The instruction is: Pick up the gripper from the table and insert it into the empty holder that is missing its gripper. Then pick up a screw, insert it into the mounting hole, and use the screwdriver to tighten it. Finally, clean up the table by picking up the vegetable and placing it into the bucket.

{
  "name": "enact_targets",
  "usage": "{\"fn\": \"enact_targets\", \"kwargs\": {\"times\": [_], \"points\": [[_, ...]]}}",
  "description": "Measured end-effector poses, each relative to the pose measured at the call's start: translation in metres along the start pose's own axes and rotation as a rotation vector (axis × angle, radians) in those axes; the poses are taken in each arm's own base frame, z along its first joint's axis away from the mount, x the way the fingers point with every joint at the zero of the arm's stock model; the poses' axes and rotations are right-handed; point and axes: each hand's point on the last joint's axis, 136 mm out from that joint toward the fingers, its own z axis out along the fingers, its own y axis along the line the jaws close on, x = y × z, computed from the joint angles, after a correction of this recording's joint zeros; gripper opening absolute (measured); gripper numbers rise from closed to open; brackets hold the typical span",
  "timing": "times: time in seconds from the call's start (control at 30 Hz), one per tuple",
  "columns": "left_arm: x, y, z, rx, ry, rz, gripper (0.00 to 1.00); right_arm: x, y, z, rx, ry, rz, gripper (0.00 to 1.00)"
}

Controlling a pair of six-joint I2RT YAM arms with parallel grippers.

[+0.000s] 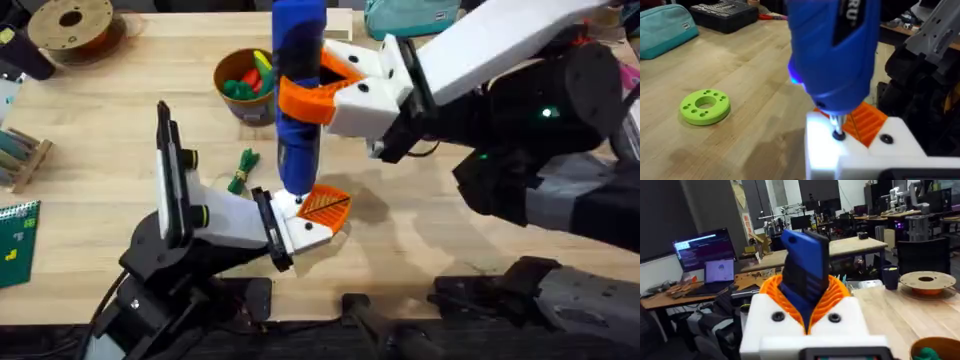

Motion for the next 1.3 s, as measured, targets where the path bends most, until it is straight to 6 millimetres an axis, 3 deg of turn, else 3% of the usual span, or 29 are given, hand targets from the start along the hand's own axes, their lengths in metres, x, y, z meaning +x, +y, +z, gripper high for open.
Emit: {"fn": "enact_targets", "kwargs": {"times": [1.3], "points": [[0.0001,0.0000,0.0000,0.000,0.001,-0.002,0.004,0.0015,0.0046,-0.0003,-0.027,0.011,-0.033,0.032]]}}
